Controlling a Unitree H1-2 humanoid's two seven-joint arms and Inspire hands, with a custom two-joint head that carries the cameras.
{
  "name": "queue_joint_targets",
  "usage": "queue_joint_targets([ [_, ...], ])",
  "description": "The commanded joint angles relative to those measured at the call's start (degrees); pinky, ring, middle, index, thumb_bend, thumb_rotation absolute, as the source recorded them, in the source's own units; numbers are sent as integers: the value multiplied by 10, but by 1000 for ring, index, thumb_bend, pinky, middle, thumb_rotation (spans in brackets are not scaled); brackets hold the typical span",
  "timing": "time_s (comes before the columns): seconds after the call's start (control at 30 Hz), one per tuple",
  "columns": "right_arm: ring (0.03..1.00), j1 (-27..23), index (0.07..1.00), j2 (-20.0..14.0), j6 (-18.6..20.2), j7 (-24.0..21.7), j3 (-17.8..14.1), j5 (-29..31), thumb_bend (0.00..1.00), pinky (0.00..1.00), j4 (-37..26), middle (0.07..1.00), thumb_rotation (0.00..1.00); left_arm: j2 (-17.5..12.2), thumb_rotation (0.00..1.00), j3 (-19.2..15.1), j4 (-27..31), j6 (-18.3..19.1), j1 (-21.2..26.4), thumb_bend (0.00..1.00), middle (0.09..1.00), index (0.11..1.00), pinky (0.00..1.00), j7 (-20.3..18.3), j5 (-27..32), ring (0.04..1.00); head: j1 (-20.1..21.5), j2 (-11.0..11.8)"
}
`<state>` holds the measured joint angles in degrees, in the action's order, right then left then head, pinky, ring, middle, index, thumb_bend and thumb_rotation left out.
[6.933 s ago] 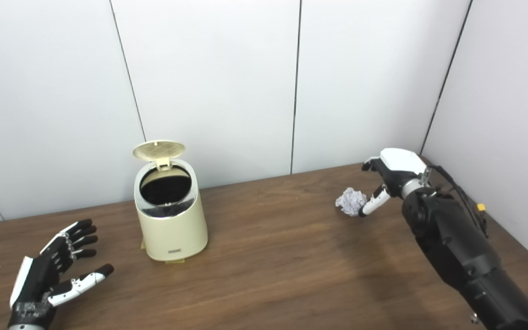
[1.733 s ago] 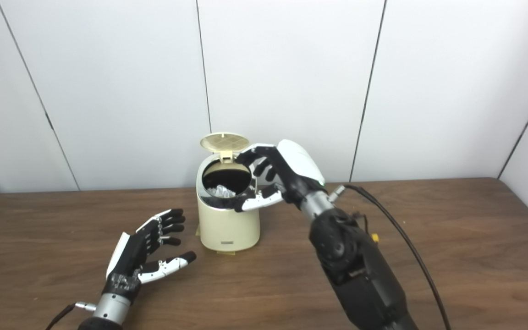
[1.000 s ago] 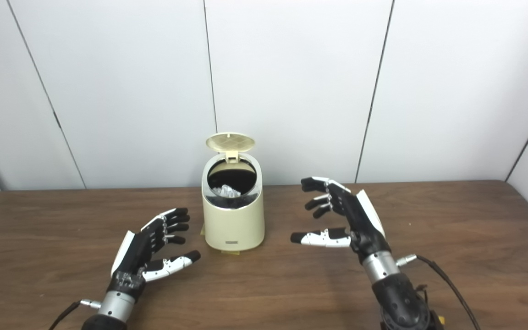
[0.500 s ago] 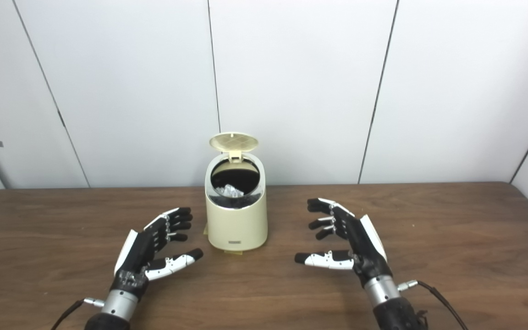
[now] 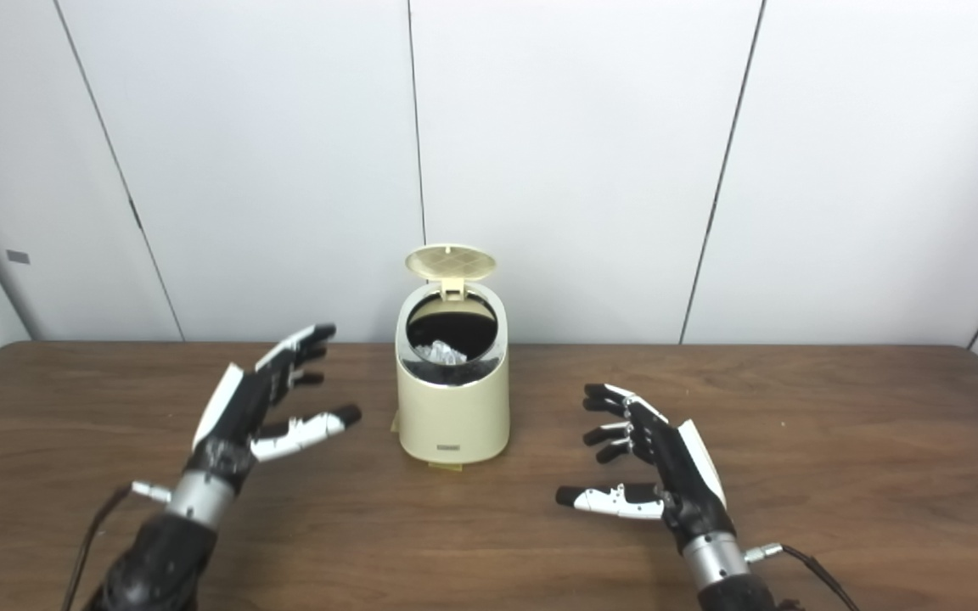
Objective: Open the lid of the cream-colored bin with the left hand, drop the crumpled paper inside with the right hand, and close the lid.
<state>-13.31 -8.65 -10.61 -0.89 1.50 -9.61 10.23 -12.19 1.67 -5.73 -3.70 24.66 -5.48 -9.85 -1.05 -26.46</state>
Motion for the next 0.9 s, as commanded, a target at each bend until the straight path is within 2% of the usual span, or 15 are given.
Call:
queue_joint_targets([
  [0.0,620,-17,783,-1,-20,10,-2,-3,842,516,-11,766,127,-11,329,2,22,7,41,907,941,932,740,-8,0,915,0,0],
  [0.07,635,-16,786,1,-16,8,-2,-1,842,533,-11,771,153,-15,298,4,23,13,59,895,961,946,774,-20,6,938,0,0],
  [0.2,655,-16,790,2,-13,5,0,2,847,547,-10,785,172,-17,314,13,26,40,93,944,977,958,826,-33,-3,961,1,1],
  [0.37,662,-18,790,2,-17,6,2,2,854,552,-6,786,178,-24,343,32,23,62,126,983,981,963,835,-48,-23,963,4,1],
  [0.5,645,-20,787,4,-19,8,3,2,866,538,-7,780,205,-31,369,52,6,62,154,995,998,967,860,-65,-36,983,7,1],
  [0.77,641,-24,783,5,-19,12,6,-9,835,524,-8,778,160,-50,446,95,-19,59,193,1000,992,948,874,-96,-79,999,11,0],
  [0.87,648,-24,783,7,-16,12,6,-7,840,529,-10,780,156,-56,464,107,-27,51,201,1000,976,937,939,-114,-84,1000,15,0],
])
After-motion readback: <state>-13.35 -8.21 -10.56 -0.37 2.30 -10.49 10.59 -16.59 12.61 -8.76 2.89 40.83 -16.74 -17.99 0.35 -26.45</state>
